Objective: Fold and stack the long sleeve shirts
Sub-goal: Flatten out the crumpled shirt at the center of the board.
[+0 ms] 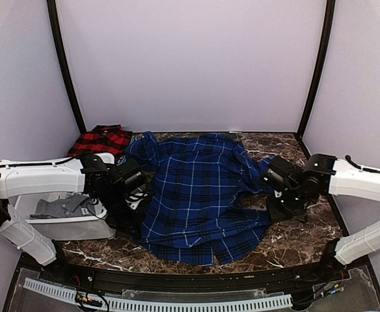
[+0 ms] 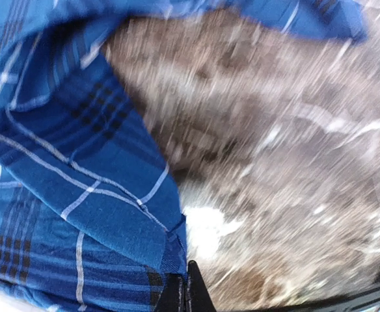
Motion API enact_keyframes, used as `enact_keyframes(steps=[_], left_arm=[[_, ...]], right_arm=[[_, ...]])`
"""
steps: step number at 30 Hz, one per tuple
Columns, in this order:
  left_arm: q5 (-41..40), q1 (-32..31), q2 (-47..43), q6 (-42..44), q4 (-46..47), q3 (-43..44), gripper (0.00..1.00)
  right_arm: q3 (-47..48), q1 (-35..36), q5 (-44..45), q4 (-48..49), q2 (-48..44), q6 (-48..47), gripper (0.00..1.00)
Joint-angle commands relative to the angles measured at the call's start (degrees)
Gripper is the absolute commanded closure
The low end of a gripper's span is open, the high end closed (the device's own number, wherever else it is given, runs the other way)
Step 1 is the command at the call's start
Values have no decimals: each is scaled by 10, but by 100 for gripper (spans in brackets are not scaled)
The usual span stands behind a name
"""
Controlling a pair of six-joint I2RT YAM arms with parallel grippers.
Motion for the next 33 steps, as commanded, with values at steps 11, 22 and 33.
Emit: enact_keyframes(steps=[11,22,33], left_arm=[[29,42,-43,66,-94,-23,88],[0,43,-36,69,-115,108,47],[80,42,39,-1,143,161,51]], right_arm=[[-102,5,-215,-9,-216,161,70],[30,-77,-79,77,-105,50,34],[-44,-279,-205,425,39,-33,43]])
